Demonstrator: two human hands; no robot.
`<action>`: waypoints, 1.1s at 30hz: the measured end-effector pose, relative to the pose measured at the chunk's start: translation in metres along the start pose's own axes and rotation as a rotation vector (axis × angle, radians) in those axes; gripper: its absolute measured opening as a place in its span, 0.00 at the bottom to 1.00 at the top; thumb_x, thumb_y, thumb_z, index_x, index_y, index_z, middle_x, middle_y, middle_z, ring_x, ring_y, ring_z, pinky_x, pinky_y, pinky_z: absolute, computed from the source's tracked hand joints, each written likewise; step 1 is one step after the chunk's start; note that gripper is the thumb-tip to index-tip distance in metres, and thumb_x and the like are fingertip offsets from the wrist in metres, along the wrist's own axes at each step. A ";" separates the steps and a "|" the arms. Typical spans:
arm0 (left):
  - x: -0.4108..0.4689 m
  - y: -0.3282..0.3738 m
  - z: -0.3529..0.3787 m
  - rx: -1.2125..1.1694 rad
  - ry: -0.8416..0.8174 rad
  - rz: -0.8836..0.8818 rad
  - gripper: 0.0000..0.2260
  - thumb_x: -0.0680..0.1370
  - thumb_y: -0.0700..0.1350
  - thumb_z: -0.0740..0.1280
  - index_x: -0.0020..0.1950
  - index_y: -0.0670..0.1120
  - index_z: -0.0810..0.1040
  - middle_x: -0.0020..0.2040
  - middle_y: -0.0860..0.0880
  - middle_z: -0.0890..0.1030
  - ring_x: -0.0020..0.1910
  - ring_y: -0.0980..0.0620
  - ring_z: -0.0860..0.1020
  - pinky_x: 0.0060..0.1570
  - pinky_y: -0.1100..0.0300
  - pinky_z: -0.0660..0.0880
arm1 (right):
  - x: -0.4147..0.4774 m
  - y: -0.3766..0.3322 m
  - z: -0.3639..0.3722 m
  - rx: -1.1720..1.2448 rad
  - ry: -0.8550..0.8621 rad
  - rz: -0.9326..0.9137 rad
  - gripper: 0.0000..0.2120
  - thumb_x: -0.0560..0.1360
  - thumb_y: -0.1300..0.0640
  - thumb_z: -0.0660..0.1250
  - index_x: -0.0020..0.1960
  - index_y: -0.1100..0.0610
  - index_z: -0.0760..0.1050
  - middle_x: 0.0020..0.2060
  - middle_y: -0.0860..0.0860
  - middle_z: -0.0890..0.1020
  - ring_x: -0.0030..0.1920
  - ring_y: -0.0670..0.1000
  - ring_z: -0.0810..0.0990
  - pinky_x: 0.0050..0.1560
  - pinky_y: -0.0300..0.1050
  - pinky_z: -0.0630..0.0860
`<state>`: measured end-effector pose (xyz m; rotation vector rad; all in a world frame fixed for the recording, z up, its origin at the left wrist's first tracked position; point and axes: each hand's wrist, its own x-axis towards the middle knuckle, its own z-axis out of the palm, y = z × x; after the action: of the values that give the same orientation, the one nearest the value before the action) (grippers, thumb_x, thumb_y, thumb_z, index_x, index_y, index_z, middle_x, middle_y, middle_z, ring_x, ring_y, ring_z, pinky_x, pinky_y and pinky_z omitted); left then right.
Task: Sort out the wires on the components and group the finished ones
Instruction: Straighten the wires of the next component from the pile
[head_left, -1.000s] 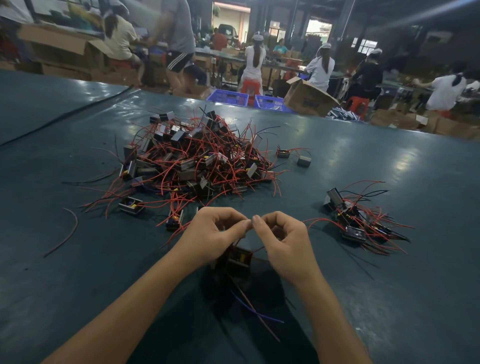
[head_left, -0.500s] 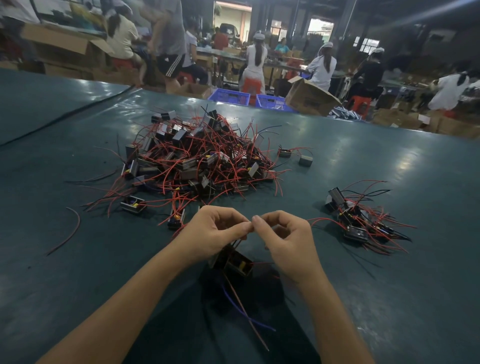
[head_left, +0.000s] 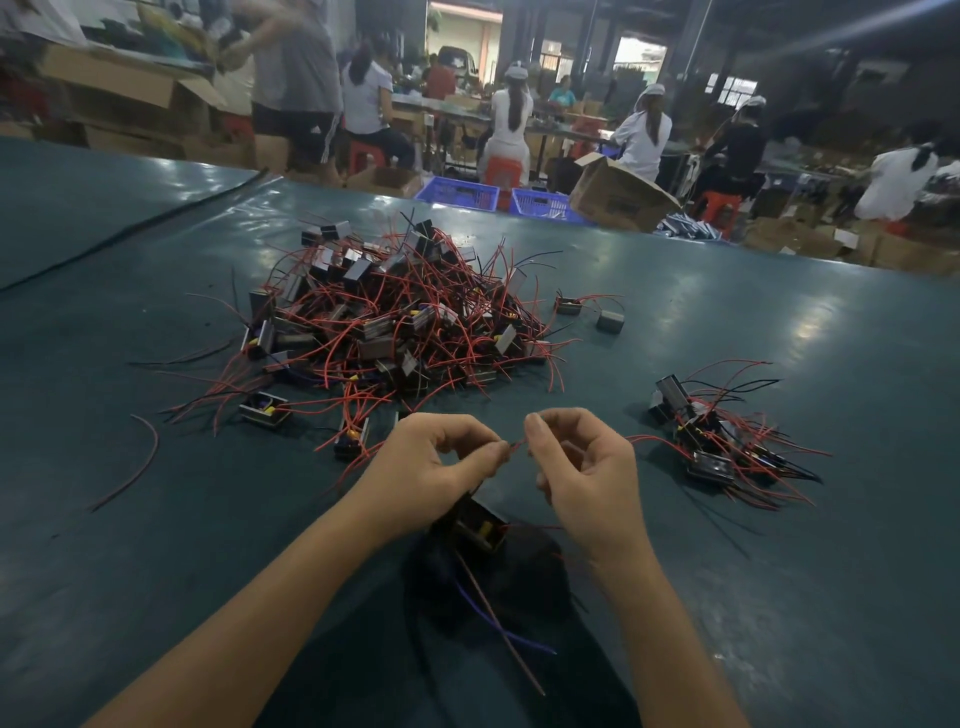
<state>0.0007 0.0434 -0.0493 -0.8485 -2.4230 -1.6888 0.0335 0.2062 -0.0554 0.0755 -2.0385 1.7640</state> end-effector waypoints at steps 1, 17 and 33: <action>0.000 0.000 -0.001 -0.036 -0.002 -0.027 0.05 0.77 0.42 0.70 0.41 0.47 0.84 0.35 0.53 0.83 0.36 0.59 0.80 0.41 0.68 0.75 | -0.001 -0.001 -0.001 -0.005 0.002 -0.061 0.07 0.76 0.56 0.71 0.39 0.52 0.79 0.29 0.45 0.78 0.27 0.46 0.73 0.27 0.39 0.70; 0.001 -0.003 -0.003 -0.089 -0.018 -0.044 0.04 0.77 0.42 0.71 0.43 0.47 0.84 0.35 0.54 0.83 0.36 0.59 0.81 0.39 0.68 0.75 | -0.001 0.006 0.000 -0.214 -0.094 -0.063 0.05 0.76 0.54 0.71 0.41 0.51 0.81 0.32 0.47 0.82 0.30 0.45 0.76 0.31 0.37 0.72; 0.001 -0.006 -0.002 0.071 0.034 0.081 0.04 0.75 0.42 0.72 0.42 0.50 0.84 0.35 0.55 0.83 0.35 0.56 0.79 0.39 0.64 0.74 | -0.002 0.005 -0.002 -0.358 0.019 -0.309 0.09 0.73 0.55 0.71 0.35 0.53 0.77 0.27 0.42 0.74 0.26 0.45 0.72 0.28 0.33 0.64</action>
<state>-0.0035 0.0412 -0.0529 -0.8878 -2.3770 -1.5667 0.0341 0.2084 -0.0605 0.2470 -2.1607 1.1960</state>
